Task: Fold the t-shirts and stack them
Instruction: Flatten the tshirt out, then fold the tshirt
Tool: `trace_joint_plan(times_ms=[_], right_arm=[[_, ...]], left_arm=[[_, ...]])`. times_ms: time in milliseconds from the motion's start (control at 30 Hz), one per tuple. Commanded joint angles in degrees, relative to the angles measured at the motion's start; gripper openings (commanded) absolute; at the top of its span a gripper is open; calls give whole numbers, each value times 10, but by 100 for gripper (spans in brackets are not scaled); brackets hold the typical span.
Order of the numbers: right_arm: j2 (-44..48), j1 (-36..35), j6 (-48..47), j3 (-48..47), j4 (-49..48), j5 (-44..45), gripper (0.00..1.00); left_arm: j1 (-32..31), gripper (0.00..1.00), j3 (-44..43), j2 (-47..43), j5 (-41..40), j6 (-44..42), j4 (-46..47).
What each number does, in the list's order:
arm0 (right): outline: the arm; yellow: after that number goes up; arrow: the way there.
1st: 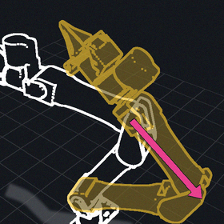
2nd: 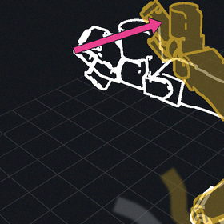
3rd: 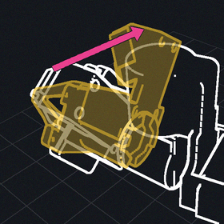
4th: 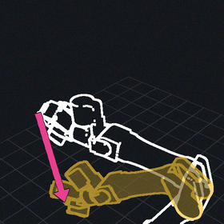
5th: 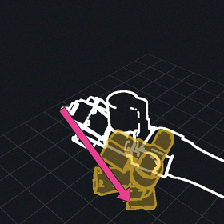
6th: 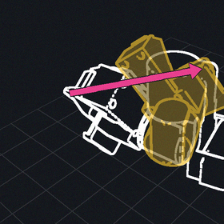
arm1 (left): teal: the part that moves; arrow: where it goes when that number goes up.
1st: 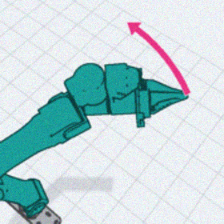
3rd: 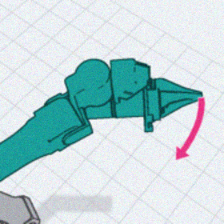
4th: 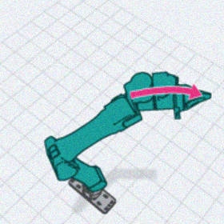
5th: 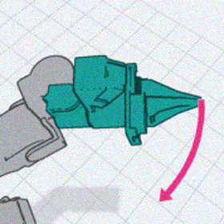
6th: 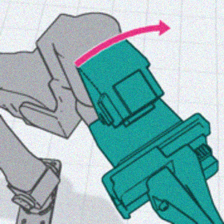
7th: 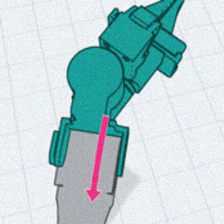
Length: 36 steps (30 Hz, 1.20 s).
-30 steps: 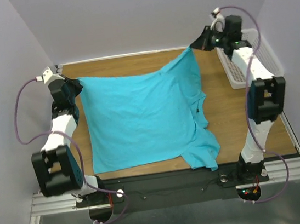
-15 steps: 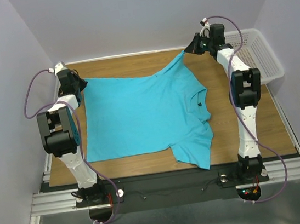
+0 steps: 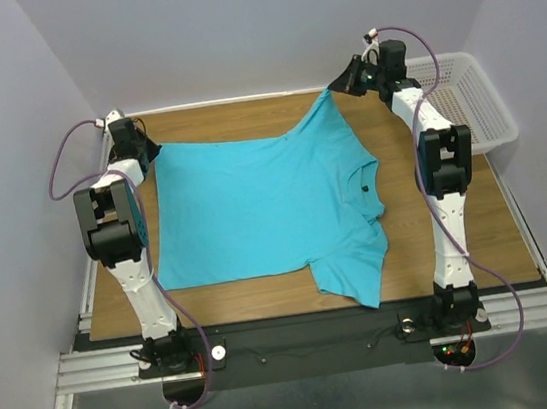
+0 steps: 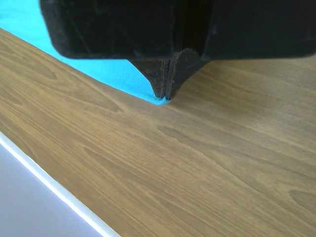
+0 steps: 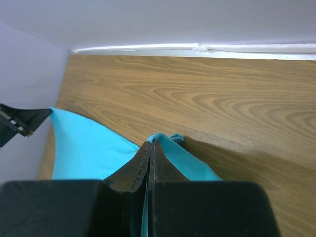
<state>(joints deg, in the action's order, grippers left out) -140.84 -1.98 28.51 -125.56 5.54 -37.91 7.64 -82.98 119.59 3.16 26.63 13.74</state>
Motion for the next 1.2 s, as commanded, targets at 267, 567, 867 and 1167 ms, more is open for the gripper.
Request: trace_joint_plan(times_ms=[267, 567, 867, 1167], right_arm=[[42, -6, 45, 23, -50, -33, 1], [111, -6, 30, 104, -50, -66, 1], [191, -5, 11, 211, -50, -100, 1], [229, -5, -3, 270, -50, -112, 1]], left_arm=[[15, 0, -121, 56, 11, -34, -73], [26, 0, -137, 72, 16, -42, -93], [30, 0, -146, 81, 34, -52, -95], [33, 0, -152, 86, 55, -59, -97]])
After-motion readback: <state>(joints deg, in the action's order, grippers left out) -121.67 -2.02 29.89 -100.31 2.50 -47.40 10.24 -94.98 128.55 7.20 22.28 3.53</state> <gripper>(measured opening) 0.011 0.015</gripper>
